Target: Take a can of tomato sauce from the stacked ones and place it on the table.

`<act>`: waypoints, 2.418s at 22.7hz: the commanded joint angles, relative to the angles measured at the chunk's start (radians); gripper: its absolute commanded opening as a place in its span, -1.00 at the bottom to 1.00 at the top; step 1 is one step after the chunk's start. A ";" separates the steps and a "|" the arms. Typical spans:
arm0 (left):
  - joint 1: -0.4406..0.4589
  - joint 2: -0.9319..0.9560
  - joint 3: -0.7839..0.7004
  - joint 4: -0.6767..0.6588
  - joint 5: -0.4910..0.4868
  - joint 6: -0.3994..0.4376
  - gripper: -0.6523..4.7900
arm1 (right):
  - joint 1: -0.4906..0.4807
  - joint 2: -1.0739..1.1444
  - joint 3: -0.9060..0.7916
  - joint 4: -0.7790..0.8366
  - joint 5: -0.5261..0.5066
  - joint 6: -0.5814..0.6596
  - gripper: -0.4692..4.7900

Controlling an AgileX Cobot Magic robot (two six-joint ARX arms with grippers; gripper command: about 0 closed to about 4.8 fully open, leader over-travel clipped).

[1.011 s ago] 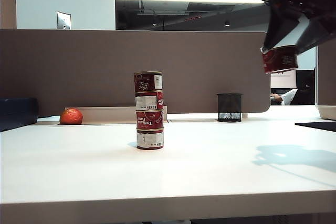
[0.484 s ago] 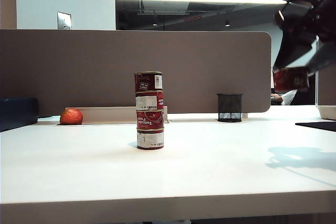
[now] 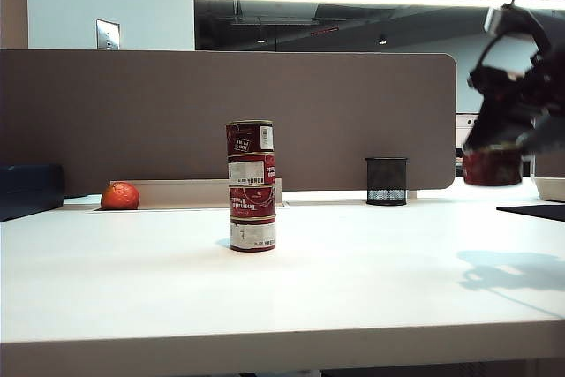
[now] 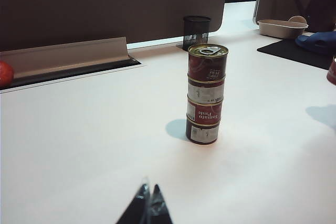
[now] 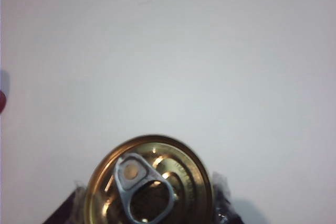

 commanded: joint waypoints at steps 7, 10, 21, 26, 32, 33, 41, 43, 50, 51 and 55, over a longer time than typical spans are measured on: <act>0.001 0.000 0.003 0.013 0.003 -0.004 -0.78 | 0.002 -0.004 -0.101 0.113 0.012 0.002 -0.26; 0.001 0.000 0.003 0.013 0.003 -0.017 -0.78 | 0.002 0.005 -0.118 0.113 0.012 0.004 -0.26; 0.001 0.000 0.004 0.013 0.003 -0.026 -0.78 | 0.002 0.135 -0.117 0.117 0.011 0.073 -0.26; 0.001 0.000 0.004 0.013 0.003 -0.029 -0.78 | 0.002 0.146 -0.117 0.121 0.000 0.073 -0.25; 0.001 0.000 0.004 0.013 0.003 -0.029 -0.78 | 0.002 0.139 -0.116 0.163 -0.022 0.077 -0.05; 0.001 0.000 0.004 0.013 0.003 -0.029 -0.78 | 0.002 0.137 -0.116 0.166 -0.022 0.079 0.02; 0.001 0.000 0.004 0.013 0.003 -0.029 -0.78 | 0.002 0.130 -0.116 0.168 -0.022 0.081 0.36; 0.001 0.000 0.004 0.013 0.003 -0.029 -0.78 | 0.001 0.130 -0.116 0.168 -0.022 0.081 0.47; 0.001 0.000 0.004 0.013 0.003 -0.029 -0.78 | -0.001 0.018 -0.115 0.175 0.032 0.079 0.58; 0.001 0.000 0.004 0.013 0.003 -0.029 -0.78 | -0.002 -0.017 -0.115 0.173 0.055 0.071 0.58; 0.001 0.000 0.004 0.013 0.003 -0.029 -0.78 | -0.030 -0.147 -0.116 0.150 0.097 0.047 -0.16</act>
